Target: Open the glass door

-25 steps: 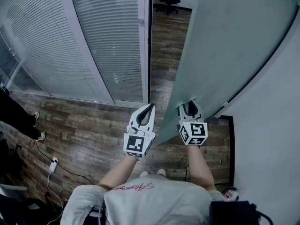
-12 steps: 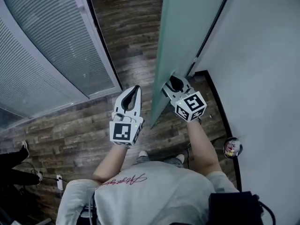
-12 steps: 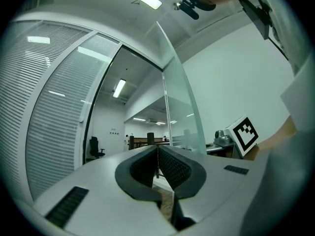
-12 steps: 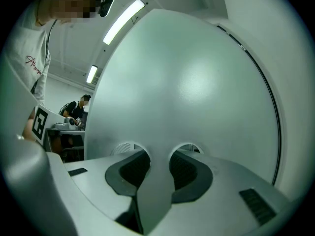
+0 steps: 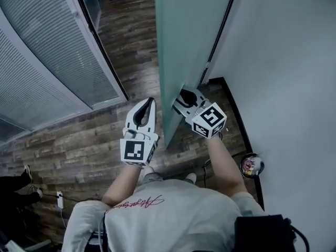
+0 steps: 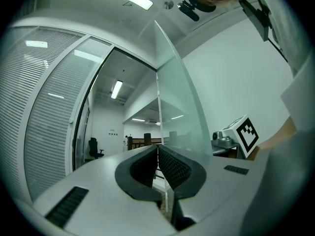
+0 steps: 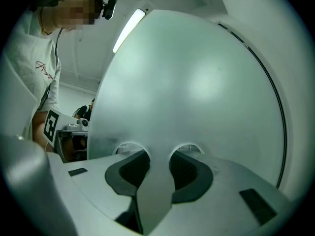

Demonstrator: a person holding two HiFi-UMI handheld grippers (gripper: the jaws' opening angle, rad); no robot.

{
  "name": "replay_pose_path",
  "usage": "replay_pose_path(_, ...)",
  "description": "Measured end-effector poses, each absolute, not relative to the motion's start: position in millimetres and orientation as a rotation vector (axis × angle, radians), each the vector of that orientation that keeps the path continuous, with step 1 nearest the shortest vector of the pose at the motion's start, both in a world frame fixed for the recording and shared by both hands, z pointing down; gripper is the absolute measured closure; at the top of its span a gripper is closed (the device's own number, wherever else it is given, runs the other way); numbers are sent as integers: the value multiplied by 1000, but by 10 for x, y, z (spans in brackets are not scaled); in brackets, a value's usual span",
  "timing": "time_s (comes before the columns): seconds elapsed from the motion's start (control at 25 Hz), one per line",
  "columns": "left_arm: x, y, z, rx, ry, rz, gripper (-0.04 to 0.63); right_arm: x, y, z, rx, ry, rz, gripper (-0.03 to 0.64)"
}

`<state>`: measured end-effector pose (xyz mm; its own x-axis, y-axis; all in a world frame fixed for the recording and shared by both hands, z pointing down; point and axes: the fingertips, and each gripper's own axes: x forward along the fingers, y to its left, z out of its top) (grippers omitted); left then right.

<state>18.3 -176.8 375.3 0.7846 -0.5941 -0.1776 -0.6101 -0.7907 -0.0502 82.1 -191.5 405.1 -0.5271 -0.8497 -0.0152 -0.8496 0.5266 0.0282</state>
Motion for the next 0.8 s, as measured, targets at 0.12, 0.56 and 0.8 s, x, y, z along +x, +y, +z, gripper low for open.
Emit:
replay_pose_path(0.12, 324, -1622, 3799, -2858, 977, 217, 578, 932, -1705, 4041, 1490, -2753, -75, 488)
replay_pose_path(0.56, 1102, -1133, 3755, -2890, 885, 247, 578, 1597, -909, 4071, 1326, -2791, -37, 456)
replay_pose_path(0.8, 1583, -905, 3641, -2917, 781, 281, 578, 2017, -474, 4018, 1227, -2793, -33, 492)
